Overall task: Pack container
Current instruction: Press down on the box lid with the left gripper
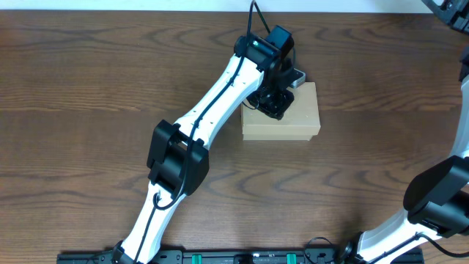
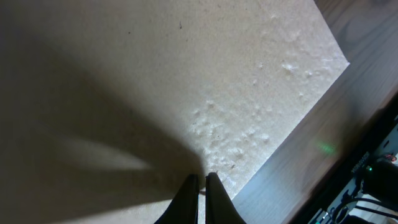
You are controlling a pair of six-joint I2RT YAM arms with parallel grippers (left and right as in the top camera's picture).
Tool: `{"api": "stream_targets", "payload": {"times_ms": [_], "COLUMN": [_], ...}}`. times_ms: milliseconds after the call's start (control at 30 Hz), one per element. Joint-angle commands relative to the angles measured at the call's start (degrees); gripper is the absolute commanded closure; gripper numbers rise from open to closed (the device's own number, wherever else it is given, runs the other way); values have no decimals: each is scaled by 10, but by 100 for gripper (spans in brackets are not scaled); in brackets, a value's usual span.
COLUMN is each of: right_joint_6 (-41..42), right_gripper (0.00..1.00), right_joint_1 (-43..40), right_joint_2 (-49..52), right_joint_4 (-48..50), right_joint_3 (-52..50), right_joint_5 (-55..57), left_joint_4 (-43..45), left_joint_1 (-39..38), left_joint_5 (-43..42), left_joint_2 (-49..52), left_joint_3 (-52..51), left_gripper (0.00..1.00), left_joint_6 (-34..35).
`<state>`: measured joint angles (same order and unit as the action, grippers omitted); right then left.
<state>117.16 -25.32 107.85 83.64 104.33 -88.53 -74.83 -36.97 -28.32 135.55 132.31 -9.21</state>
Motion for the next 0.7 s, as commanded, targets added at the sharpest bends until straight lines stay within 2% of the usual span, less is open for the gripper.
{"api": "stream_targets", "payload": {"times_ms": [0,367,667], "right_joint_6": [-2,-3,-2], "right_gripper": [94,95,95], "right_joint_1": [-6,-7,-8], "right_joint_2": [-7,-7,-7], "right_joint_4": [3,3,-5], "right_joint_3": [9,9,9], "right_joint_5": [-8,-9,-8], "left_joint_4": [5,29,-2], "left_joint_1": [2,2,5], "left_joint_5": [-14,-17,37], "left_joint_2": [1,-2,-35], "left_joint_3": [-24,-60,49], "left_gripper": [94,94,94], "left_joint_6": [0,3,10]}}
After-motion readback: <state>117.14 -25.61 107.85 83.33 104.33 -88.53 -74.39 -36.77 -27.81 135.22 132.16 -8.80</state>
